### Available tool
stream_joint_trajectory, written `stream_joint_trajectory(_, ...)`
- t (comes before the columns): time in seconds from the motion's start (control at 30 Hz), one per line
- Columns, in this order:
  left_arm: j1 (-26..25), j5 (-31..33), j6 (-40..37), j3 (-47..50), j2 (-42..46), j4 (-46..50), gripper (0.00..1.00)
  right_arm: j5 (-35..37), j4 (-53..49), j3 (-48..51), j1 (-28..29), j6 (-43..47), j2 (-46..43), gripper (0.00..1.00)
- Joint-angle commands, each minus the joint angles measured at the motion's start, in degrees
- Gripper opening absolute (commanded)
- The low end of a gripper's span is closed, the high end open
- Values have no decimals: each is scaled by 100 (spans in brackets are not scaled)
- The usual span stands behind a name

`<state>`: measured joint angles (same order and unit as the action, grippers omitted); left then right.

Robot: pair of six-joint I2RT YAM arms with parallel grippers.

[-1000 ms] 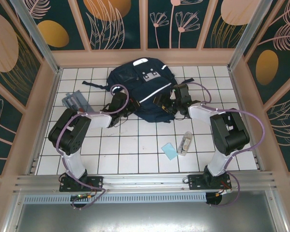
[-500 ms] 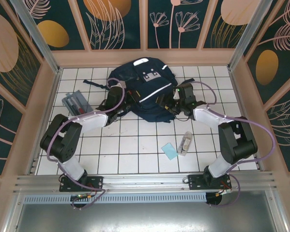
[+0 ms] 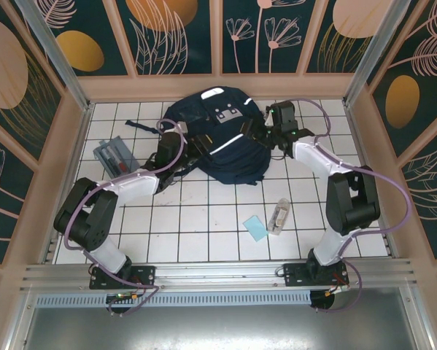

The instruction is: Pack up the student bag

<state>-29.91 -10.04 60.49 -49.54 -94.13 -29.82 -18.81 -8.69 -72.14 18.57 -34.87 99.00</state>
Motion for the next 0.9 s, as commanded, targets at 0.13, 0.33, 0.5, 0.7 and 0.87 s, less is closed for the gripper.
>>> stream_joint_trajectory(0.13, 21, 76, -236, 338, 172, 226, 61, 139, 193, 123, -35, -474, 668, 57)
stream_joint_trajectory(0.33, 21, 42, -307, 501, 140, 179, 62, 135, 471, -120, 85, -952, 1203, 57)
stream_joint_trajectory(0.5, 25, 20, -460, 546, 217, 239, 62, 279, 609, -317, 152, -1285, 1687, 31)
stream_joint_trajectory(0.7, 21, 55, -770, 554, 401, 386, 62, 222, 1086, -226, 211, -1561, 1381, 0)
stream_joint_trajectory(0.87, 28, 95, -1627, 286, 550, 817, 63, -44, 744, -857, 289, -1478, 934, 0)
